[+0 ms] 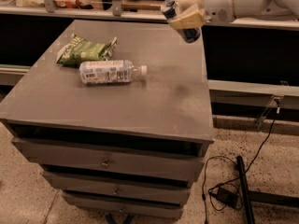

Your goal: Place redbull can upright

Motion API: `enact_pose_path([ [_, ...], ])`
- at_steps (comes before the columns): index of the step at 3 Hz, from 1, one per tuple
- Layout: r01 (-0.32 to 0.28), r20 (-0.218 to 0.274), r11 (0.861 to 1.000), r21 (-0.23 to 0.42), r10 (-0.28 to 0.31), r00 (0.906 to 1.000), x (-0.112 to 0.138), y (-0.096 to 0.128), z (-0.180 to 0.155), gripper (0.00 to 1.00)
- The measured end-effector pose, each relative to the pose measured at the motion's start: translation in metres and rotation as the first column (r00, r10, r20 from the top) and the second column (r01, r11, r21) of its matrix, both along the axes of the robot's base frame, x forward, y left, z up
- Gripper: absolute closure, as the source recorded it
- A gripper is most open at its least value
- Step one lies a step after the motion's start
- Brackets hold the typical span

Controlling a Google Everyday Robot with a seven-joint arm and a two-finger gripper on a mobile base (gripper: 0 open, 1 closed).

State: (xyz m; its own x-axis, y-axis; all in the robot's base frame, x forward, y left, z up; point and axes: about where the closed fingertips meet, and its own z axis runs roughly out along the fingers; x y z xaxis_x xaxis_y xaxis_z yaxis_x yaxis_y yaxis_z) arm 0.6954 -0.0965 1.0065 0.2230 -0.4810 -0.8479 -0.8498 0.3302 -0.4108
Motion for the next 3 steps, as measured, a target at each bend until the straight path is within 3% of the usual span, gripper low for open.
enact_pose_path([
  [1,0.045,0.042,0.99,0.136,-0.051,0.9978,0.025,-0.003,-0.008,1.0],
  [2,0.069,0.017,0.969,0.237,-0.075,0.997,0.042,0.003,-0.02,1.0],
  [3,0.066,-0.027,0.951,0.303,-0.061,0.9978,0.046,0.02,-0.029,1.0],
])
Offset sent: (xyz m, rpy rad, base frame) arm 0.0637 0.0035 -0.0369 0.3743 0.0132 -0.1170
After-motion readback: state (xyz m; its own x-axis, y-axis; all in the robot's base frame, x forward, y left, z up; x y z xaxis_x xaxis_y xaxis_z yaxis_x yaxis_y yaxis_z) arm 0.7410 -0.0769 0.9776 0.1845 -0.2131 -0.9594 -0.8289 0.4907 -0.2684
